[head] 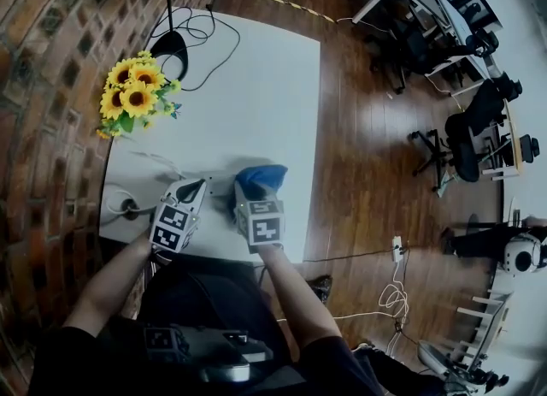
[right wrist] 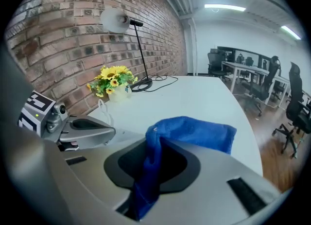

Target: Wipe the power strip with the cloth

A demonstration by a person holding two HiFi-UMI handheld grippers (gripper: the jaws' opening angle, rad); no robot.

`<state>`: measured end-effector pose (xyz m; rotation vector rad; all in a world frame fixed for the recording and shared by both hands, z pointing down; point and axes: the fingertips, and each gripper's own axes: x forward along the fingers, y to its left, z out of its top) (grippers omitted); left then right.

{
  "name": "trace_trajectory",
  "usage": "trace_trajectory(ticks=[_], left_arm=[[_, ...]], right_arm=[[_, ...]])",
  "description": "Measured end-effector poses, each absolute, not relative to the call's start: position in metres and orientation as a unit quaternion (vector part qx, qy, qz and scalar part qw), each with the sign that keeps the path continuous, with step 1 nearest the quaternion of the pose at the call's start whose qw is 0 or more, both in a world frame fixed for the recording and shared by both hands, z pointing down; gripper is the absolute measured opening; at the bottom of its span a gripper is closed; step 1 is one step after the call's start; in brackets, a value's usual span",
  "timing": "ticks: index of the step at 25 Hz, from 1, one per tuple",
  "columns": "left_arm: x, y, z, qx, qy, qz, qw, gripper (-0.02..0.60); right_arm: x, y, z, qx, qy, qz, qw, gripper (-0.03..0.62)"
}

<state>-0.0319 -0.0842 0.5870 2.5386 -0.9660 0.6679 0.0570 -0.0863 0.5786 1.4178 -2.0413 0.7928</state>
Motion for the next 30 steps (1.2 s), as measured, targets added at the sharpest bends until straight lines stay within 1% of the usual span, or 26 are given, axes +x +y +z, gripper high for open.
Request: trace_trajectory(ticks=[7, 18, 21, 24, 26, 30], left_arm=[[-0.032, -0.084, 0.588, 0.895, -0.342, 0.234, 0.166, 0.018], [-0.031, -0.084, 0.588, 0.895, -0.345, 0.232, 0.164, 0.018], [-0.032, -0.083, 0.586, 0.896, -0.342, 0.237, 0.159, 0.018], [-0.051, -0.082, 0.584, 0.888, -0.353, 0.253, 0.151, 0.018], [-0.063, -0.083, 0.585, 0.885, -0.359, 0.25, 0.161, 0.018], [-0.064, -0.085, 0.592, 0.879, -0.35, 0.278, 0.165, 0.018]], right_arm=[[0.016, -0.089, 0.579, 0.484, -0.782, 0.282, 0.273, 0.061], [-0.016, -0.09, 0.579, 0.447, -0.801, 0.276, 0.287, 0.061], [-0.02, -0.091, 0.578, 0.443, -0.803, 0.27, 0.294, 0.06], [-0.02, -0.089, 0.578, 0.438, -0.807, 0.257, 0.302, 0.061], [-0.019, -0.089, 0.578, 0.436, -0.81, 0.248, 0.304, 0.061], [-0.018, -0.088, 0.578, 0.432, -0.812, 0.243, 0.309, 0.061]])
